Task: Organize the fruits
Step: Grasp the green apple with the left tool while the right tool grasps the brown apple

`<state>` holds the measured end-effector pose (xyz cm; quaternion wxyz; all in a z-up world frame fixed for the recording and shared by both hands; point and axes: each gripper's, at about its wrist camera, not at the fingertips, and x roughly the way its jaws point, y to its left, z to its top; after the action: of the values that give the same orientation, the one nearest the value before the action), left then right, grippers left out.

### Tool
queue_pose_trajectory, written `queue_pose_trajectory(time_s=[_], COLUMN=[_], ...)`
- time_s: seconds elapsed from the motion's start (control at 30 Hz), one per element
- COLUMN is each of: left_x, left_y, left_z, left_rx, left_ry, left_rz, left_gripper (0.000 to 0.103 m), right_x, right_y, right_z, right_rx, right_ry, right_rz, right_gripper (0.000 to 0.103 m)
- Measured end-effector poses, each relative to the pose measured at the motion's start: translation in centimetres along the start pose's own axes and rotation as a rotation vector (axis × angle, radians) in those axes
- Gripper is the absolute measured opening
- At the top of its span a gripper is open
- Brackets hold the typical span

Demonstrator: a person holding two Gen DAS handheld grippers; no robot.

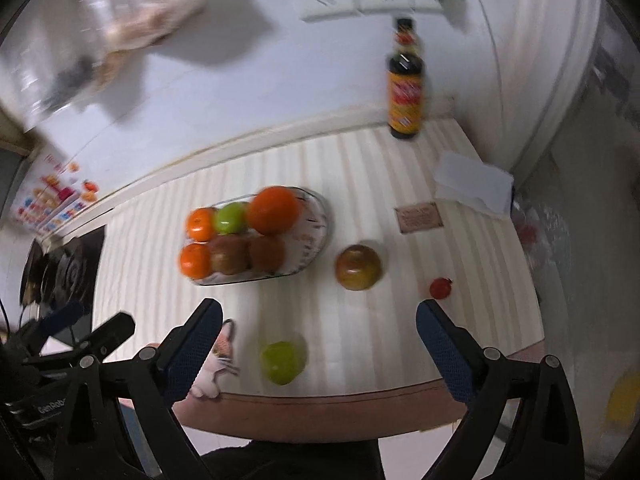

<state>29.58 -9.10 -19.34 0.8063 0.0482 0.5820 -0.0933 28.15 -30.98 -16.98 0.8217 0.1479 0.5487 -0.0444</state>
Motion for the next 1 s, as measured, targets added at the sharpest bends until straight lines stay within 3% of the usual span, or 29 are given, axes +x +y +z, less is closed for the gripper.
queue_pose_trajectory(time_s=[0.27,0.5,0.53,0.67,0.77,0.83,0.9,1.0], left_x=[10.7,18.0,18.8,19.2,18.8,18.7,18.3,17.8], left_y=[-4.0,-5.9,-6.1,-6.2,-5.5,-4.7,-3.9,-2.0], left_z=[-1.2,-3.0,-3.2,-3.6,-3.5,-3.5,-3.5,-3.6], left_rx=[0.050,-0.001,-0.009,-0.020,-0.036,-0.055,-0.070,-0.102], left_ry=[0.288,0.491,0.504,0.491,0.467,0.458,0.447,0.427], left_rz=[-0.050,-0.140,-0.155,-0.140,-0.136,-0.122,-0.103,-0.068], left_gripper=[0.103,0.102,0.096,0.051,0.051,0.051,0.051,0.051], right_x=[8.4,14.4,15.1,18.6,21.0,22.4,23.7,23.6], right_y=[-6.7,-6.9,-6.6,-5.5,-4.5,-3.9,-3.5,-2.6], right_z=[1.2,2.4,2.6,3.4,3.8,3.9,3.7,3.3], right_rx=[0.109,0.083,0.079,0.054,0.015,-0.009,-0.021,-0.069], right_ry=[0.133,0.192,0.202,0.254,0.283,0.309,0.336,0.329], right_rz=[-0.002,0.032,0.039,0.068,0.059,0.051,0.069,0.055], right_gripper=[0.100,0.099,0.099,0.099,0.097,0.088,0.072,0.071])
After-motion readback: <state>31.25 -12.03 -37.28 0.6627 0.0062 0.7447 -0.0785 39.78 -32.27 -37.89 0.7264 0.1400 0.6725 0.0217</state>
